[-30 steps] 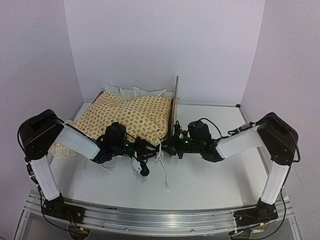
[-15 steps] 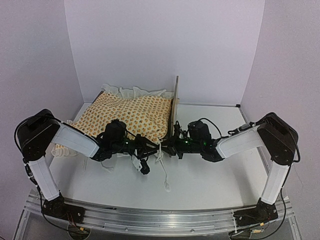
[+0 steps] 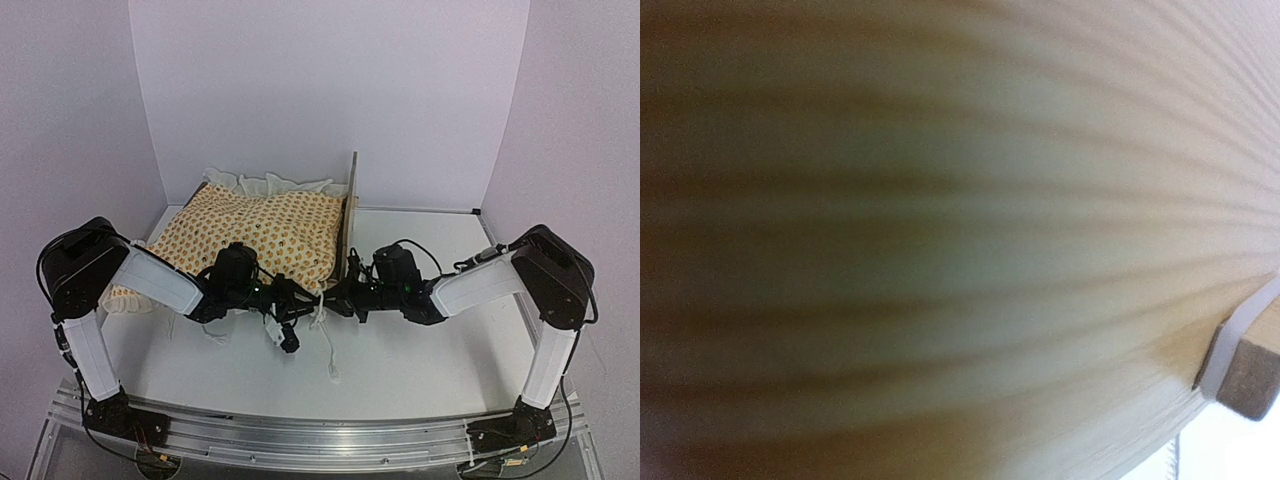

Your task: Set up the pet bed

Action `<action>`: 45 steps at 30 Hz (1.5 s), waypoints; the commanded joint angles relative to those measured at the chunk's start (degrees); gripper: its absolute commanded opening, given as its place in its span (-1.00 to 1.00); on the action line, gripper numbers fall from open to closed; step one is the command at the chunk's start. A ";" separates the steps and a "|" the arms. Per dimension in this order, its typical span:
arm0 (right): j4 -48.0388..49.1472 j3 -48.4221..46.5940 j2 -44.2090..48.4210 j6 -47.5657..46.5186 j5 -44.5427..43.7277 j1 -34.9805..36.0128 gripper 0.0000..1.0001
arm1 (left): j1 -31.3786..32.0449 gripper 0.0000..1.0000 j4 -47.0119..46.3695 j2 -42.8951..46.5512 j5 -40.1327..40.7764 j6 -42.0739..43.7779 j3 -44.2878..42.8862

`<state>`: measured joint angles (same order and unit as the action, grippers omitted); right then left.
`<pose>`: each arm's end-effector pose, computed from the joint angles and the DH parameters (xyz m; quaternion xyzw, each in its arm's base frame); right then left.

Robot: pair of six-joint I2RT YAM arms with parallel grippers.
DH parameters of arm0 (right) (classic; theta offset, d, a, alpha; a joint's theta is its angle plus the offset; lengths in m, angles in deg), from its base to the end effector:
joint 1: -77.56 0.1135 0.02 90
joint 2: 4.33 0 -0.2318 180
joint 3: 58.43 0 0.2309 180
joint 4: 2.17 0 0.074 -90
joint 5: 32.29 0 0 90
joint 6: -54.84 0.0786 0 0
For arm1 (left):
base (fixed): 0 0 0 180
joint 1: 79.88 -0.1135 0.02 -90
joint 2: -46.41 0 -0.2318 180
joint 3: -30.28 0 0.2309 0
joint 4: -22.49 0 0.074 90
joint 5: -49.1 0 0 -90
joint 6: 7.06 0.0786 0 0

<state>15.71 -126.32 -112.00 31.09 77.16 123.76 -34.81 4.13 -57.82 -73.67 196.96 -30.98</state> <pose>0.2616 0.3106 0.1314 0.0490 0.8206 0.5365 0.1905 0.2335 -0.2943 0.1225 0.8216 -0.0033 0.0976 0.5616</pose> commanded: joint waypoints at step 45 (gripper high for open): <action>-0.55 -5.30 0.90 5.18 2.08 1.01 -1.00 | 0.03 -1.00 -1.59 -0.59 3.61 2.55 -4.42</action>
<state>15.23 -129.24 -112.00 37.37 75.49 123.82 -34.54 3.99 -59.74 -71.55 197.11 -33.54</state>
